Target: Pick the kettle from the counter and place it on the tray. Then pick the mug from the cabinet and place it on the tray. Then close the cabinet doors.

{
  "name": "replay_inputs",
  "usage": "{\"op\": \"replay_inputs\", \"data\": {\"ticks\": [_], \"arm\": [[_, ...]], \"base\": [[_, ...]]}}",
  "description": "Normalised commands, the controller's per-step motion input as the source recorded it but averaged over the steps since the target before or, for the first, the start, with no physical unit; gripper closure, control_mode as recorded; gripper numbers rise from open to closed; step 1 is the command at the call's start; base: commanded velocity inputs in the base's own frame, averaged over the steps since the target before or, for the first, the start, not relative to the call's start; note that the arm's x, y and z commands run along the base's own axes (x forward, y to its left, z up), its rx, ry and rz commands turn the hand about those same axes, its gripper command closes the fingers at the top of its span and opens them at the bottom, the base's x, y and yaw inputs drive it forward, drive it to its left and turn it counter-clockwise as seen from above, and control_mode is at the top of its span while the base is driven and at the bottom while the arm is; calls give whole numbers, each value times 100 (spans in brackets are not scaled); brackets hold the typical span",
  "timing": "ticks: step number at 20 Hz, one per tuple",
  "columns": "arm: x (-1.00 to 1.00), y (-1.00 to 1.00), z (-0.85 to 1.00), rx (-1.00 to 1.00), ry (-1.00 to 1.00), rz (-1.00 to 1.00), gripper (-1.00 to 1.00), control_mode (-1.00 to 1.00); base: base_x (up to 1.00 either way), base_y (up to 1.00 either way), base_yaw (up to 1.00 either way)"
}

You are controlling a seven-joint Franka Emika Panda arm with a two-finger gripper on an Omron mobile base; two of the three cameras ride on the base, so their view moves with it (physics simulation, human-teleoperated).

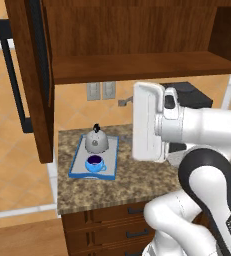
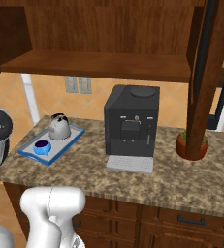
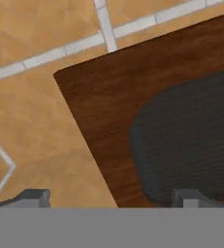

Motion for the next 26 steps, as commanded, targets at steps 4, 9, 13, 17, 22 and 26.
{"op": "replay_inputs", "data": {"ticks": [4, 9, 13, 17, 22, 26], "arm": [[-37, 47, 12, -19, -33, 6, -100, -100], [-44, 46, 22, -17, -24, 3, -100, -100], [-43, 39, 18, -5, -6, 0, -100, -100], [-43, 39, 21, -3, 0, -9, -100, -100], [-40, 50, 21, -1, 0, -13, -100, -100], [-32, 62, 7, 0, 0, -13, -100, -100]], "base": [[0, 0, 0], [0, 0, 0], [0, 0, 0], [0, 0, 0], [0, 0, 0], [0, 0, 0]]}}
